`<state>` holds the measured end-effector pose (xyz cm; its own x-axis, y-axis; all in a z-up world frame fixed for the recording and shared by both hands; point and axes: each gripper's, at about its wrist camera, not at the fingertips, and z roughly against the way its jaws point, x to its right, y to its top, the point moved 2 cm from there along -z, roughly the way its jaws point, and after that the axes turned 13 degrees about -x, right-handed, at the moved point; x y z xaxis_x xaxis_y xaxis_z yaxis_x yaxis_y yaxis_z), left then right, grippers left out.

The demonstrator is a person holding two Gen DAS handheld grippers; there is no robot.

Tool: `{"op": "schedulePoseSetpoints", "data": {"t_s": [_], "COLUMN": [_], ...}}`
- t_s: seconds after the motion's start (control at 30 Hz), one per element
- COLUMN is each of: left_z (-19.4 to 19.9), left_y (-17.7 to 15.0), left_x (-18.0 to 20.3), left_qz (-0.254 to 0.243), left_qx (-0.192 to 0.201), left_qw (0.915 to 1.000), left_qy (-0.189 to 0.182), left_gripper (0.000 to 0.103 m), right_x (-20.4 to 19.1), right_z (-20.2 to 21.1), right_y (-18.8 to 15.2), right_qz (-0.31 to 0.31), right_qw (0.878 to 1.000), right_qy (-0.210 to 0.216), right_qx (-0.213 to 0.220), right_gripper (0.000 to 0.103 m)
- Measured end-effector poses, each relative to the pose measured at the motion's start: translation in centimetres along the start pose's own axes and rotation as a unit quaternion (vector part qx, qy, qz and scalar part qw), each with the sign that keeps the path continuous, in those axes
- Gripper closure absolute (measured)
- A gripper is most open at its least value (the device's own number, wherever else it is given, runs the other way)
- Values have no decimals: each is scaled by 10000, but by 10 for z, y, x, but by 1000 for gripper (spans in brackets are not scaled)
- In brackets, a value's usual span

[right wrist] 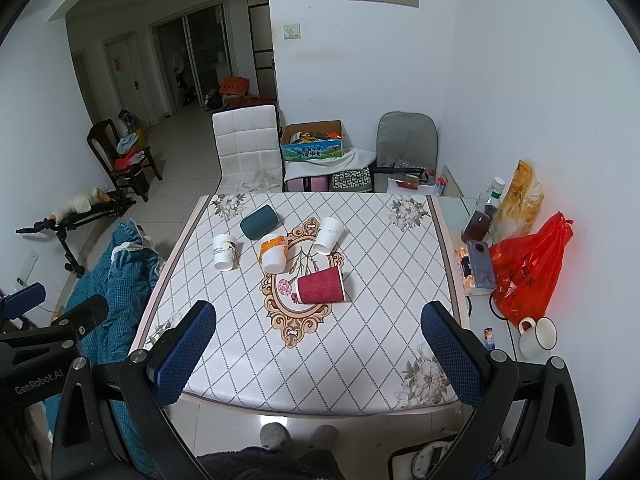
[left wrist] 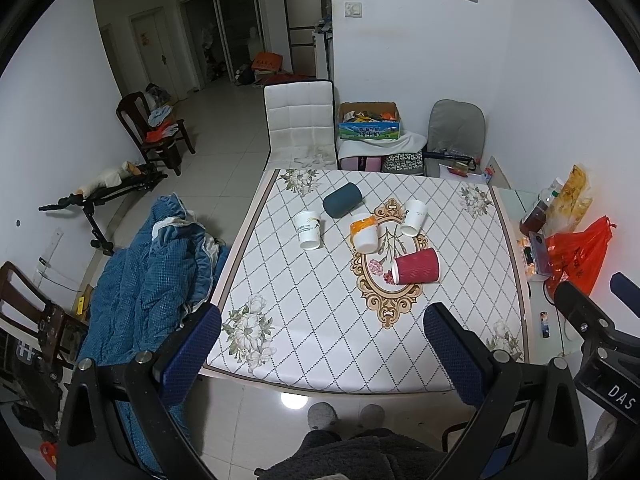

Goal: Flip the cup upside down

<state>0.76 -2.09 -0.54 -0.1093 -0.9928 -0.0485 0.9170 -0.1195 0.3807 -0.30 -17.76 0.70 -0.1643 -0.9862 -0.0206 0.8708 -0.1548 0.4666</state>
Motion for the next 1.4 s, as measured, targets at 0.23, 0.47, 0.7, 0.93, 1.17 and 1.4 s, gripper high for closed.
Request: {"op": "schedulePoseSetpoints", "data": {"t_s": [0.23, 0.47, 0.7, 0.93, 1.17, 1.4], "left_z": [0, 1, 1, 0, -29, -75], "left_y": [-1, 0, 0, 0, 3, 11], "left_x": [-1, 1, 1, 12, 25, 34], "left_qz": [2, -4, 2, 17, 70, 47], "left_qx": [2, 12, 15, -22, -268, -600], "left_qw": [10000, 10000, 10000, 10000, 9996, 9979], "left_qy": [-8, -14, -21, -54, 2, 258], "left_gripper": [0, 0, 0, 0, 0, 0], "right_x": [0, 0, 1, 3, 16, 41], "right_z": [0, 0, 4, -11, -45, -104], "right_y": [-1, -1, -3, -10, -10, -17], "right_qz": [-1, -3, -28, -69, -161, -251], "right_qw": [10000, 10000, 10000, 9999, 9991, 9956], "right_qy": [10, 11, 37, 82, 110, 123], "right_qx": [-1, 1, 1, -72, -386, -893], "right_gripper": [0, 0, 0, 0, 0, 0]}}
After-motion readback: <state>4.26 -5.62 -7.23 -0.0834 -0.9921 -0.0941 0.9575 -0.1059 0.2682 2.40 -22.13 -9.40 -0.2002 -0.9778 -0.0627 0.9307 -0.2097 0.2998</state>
